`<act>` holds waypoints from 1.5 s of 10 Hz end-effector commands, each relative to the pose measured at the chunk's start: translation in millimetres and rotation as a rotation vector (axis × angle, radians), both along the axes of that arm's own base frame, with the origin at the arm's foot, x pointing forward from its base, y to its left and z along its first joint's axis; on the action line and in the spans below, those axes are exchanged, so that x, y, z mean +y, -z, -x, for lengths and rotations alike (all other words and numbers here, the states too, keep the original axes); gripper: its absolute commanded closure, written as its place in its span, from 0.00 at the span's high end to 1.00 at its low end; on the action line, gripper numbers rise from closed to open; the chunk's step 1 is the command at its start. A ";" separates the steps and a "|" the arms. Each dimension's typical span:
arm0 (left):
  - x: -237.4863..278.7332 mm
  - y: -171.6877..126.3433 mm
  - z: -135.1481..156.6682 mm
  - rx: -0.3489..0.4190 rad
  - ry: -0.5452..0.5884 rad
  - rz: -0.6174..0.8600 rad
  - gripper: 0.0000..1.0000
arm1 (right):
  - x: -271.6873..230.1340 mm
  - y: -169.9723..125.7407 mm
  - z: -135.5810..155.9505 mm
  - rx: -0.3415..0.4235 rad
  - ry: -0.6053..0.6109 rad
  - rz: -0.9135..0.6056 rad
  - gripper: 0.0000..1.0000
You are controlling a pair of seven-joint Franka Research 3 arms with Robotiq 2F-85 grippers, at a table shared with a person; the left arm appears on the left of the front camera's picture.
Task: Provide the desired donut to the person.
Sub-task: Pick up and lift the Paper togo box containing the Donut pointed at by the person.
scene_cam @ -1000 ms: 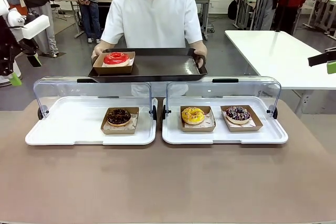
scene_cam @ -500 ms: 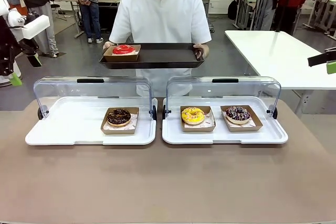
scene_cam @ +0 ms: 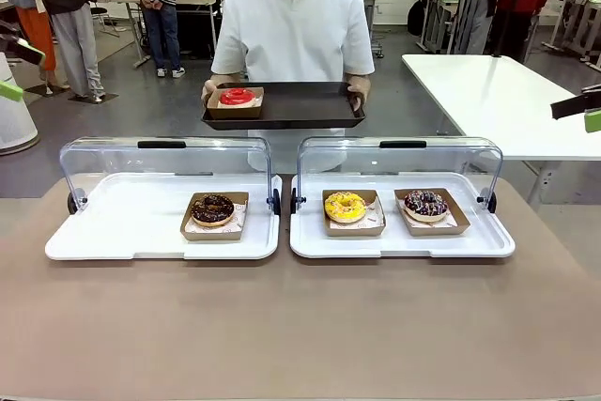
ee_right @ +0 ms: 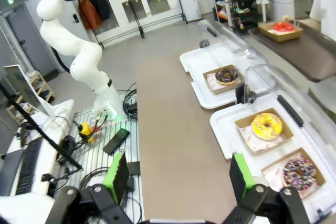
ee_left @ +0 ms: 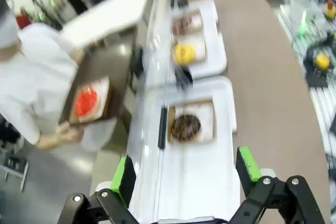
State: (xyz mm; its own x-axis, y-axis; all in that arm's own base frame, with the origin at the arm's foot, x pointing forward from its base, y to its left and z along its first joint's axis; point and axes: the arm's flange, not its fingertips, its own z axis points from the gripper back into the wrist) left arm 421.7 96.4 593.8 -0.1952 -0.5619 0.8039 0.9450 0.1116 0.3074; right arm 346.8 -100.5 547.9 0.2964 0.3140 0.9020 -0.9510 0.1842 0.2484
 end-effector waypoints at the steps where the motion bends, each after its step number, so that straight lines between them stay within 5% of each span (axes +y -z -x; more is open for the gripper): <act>1: 24.0 35.2 -1.0 0.077 0.118 0.249 1.00 | 0.8 -0.9 -0.8 -0.009 -0.008 -0.015 1.00; 4: 55.1 87.3 15.7 0.236 0.078 0.387 1.00 | 0.8 -0.9 -0.8 -0.009 -0.008 -0.015 1.00; 6: 63.2 113.6 27.1 0.306 0.002 0.316 1.00 | 0.8 -0.9 -0.8 -0.009 -0.008 -0.015 1.00; 15: 72.6 132.4 19.2 0.332 -0.050 0.215 1.00 | 0.8 -0.9 -0.8 -0.009 -0.008 -0.015 1.00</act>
